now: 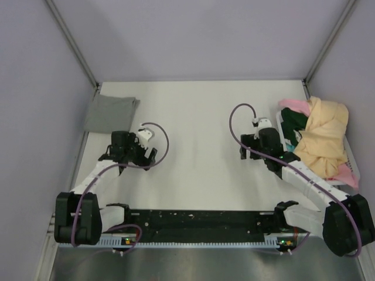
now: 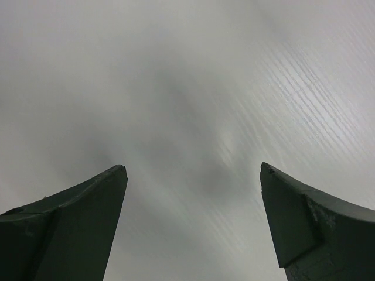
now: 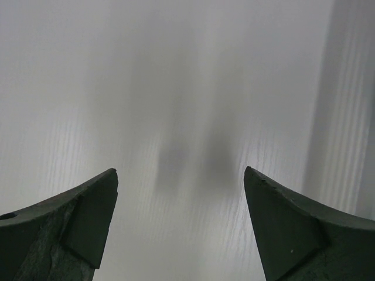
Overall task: Fold and stack the t-shirts
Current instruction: Put the neatly folded tshirt into the corner of the board with the left arm
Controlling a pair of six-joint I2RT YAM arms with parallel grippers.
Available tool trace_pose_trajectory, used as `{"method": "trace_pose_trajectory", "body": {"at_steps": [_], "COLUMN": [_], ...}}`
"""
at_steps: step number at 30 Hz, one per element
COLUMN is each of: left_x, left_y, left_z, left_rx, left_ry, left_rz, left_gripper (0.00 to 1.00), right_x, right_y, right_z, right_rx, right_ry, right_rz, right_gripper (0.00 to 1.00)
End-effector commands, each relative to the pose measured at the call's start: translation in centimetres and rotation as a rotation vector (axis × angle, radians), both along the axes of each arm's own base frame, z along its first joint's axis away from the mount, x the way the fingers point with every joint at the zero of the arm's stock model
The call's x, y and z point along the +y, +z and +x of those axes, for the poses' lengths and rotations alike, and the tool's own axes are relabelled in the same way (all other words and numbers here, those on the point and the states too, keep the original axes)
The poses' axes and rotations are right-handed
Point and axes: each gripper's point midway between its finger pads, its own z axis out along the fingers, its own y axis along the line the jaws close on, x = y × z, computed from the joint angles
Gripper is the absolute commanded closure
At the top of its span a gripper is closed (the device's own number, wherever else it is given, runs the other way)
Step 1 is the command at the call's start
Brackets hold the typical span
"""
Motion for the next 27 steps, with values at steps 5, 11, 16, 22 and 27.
{"method": "trace_pose_trajectory", "body": {"at_steps": [5,11,16,22,27], "left_x": [1.1,1.2,1.2,1.2,1.1], "left_y": [1.4,1.3,1.3,1.2,1.1], "left_z": [2.5,2.6,2.7,2.8,2.7], "left_rx": [-0.285,-0.254,-0.256,-0.247,-0.240], "left_ry": [0.236,0.257,0.257,0.259,0.256], "left_rz": [-0.123,-0.129,-0.129,-0.130,-0.132], "left_gripper": [0.01,0.01,0.01,0.01,0.01], "right_x": [-2.0,-2.6,-2.7,-2.7,-2.8], "right_y": [1.7,3.0,3.2,3.0,3.0], "right_z": [1.0,0.9,0.8,0.8,0.8], "right_rx": [-0.195,-0.279,-0.295,-0.290,-0.289], "right_ry": [-0.085,-0.111,-0.114,-0.114,-0.117], "right_rz": [0.002,0.018,0.025,0.020,0.018], "right_gripper": [0.13,0.13,0.13,0.13,0.13]}}
